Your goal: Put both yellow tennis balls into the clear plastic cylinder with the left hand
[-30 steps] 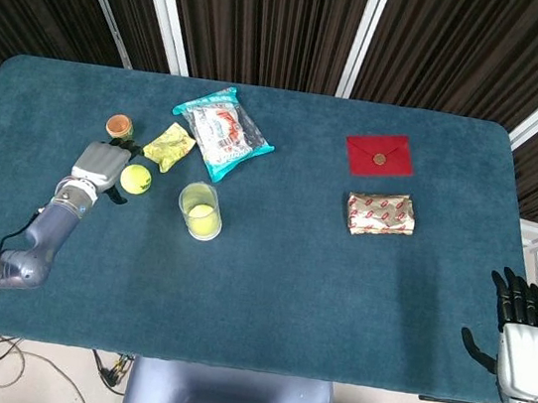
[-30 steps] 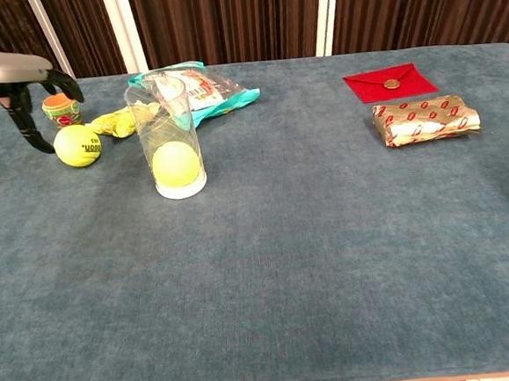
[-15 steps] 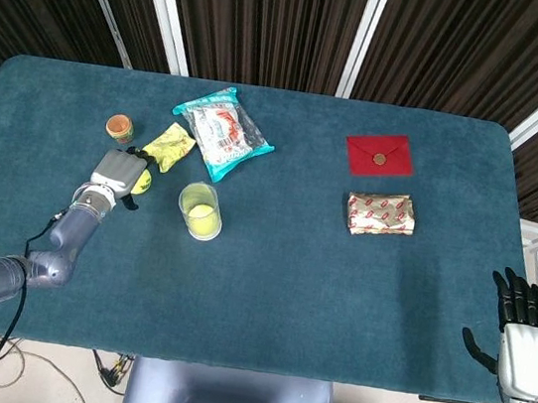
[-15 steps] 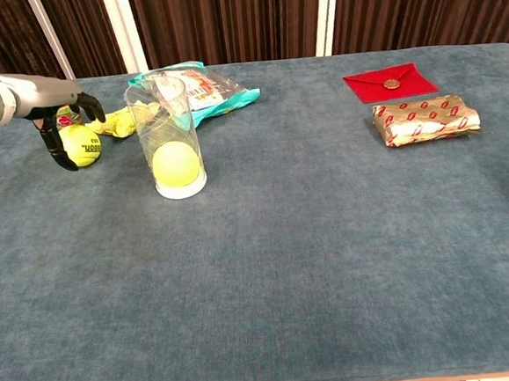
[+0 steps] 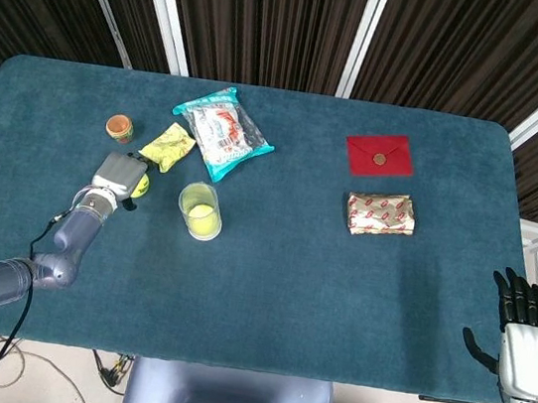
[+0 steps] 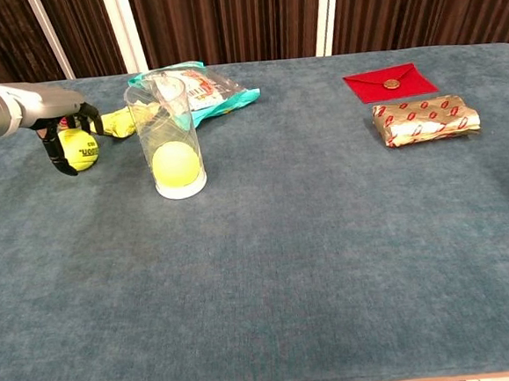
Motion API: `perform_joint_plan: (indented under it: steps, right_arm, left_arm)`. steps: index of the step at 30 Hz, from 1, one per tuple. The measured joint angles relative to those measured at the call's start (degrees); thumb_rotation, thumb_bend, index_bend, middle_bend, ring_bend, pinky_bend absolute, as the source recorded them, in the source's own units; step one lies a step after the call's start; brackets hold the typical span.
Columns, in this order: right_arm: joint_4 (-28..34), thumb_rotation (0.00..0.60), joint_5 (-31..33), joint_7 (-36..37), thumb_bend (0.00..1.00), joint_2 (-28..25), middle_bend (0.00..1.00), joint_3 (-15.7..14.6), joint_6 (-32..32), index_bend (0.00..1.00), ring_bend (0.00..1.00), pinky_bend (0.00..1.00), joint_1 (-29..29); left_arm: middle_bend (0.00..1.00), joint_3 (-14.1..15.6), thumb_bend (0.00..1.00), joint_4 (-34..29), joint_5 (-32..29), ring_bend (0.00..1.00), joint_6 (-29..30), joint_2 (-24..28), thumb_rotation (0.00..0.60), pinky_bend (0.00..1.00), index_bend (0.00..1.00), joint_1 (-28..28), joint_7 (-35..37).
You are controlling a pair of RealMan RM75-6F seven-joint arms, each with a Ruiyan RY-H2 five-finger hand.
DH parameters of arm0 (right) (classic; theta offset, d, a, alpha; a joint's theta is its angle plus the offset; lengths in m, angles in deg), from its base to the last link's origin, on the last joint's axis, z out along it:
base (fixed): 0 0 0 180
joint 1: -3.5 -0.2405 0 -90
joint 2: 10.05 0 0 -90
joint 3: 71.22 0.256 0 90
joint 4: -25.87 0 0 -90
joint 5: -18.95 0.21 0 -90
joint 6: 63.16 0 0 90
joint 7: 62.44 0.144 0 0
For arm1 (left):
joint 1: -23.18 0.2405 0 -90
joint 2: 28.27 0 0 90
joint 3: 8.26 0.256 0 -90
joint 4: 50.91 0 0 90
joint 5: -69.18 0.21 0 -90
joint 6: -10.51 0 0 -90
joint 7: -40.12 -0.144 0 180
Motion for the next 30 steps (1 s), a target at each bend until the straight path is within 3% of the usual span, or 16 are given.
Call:
perform_joint_plan:
  steps: [4, 13, 20, 30]
  right_arm:
    - [0.08, 0.6, -0.08, 0.12, 0.34, -0.06, 0.02, -0.02, 0.06, 0.0, 0.02, 0.0, 0.03]
    - [0.24, 0.6, 0.0, 0.33, 0.34, -0.19, 0.02, -0.03, 0.08, 0.0, 0.02, 0.0, 0.1]
    - [0.35, 0.6, 0.05, 0.6, 0.34, -0.32, 0.02, 0.07, 0.36, 0.0, 0.02, 0.0, 0.24]
    - [0.43, 0.6, 0.02, 0.79, 0.34, -0.41, 0.02, 0.13, 0.62, 0.0, 0.02, 0.0, 0.37]
  left_arm:
    - [0.4, 0.69, 0.27, 0.01, -1.92, 0.3, 0.14, 0.01, 0.6, 0.51, 0.32, -0.13, -1.87]
    - [0.49, 1.35, 0.32, -2.15, -2.19, 0.37, 1.39, 1.6, 0.6, 0.57, 0.39, 0.24, -3.4]
    - [0.5, 1.21, 0.35, -4.4, -1.57, 0.38, 2.93, 3.75, 0.6, 0.58, 0.42, 0.71, -3.41]
    - [0.49, -3.69, 0.35, -19.99, 3.53, 0.38, 8.14, 15.69, 0.6, 0.58, 0.42, 1.42, 1.24]
